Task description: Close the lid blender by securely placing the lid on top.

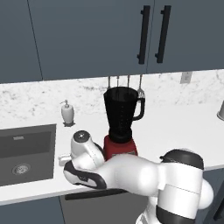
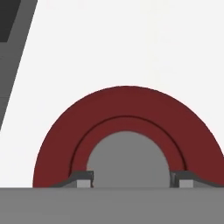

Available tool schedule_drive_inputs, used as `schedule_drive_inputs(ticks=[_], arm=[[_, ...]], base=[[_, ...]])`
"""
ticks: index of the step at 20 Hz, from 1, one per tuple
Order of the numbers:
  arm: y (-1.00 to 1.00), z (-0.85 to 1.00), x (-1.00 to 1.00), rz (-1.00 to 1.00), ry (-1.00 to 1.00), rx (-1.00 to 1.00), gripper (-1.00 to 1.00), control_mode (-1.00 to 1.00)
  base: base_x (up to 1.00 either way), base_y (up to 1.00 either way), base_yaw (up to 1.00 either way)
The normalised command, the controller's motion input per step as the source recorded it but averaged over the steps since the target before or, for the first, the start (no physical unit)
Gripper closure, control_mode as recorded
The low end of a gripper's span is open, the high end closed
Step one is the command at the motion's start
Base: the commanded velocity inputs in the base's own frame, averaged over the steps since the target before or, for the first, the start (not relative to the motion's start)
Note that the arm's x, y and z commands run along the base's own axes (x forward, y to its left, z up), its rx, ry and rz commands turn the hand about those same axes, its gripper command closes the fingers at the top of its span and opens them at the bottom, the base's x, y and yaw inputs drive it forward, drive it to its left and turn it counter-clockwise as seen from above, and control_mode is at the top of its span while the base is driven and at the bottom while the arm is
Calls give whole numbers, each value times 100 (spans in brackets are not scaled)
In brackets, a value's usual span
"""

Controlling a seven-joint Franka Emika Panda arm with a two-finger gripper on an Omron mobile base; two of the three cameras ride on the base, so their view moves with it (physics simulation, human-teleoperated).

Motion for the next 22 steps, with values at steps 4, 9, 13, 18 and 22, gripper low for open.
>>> schedule_drive_inputs(ticks=[4,9,13,18,22], arm=[[0,-47,26,0,0,0,-100,-100],[0,-51,12,0,0,0,100,-100],[-17,1,-5,0,-5,4,100,-100],[-10,86,-28,0,-4,5,100,-100],[-6,100,-31,0,-10,2,100,-100]], base=[[0,0,0],[0,0,0],[0,0,0],[0,0,0],[0,0,0]])
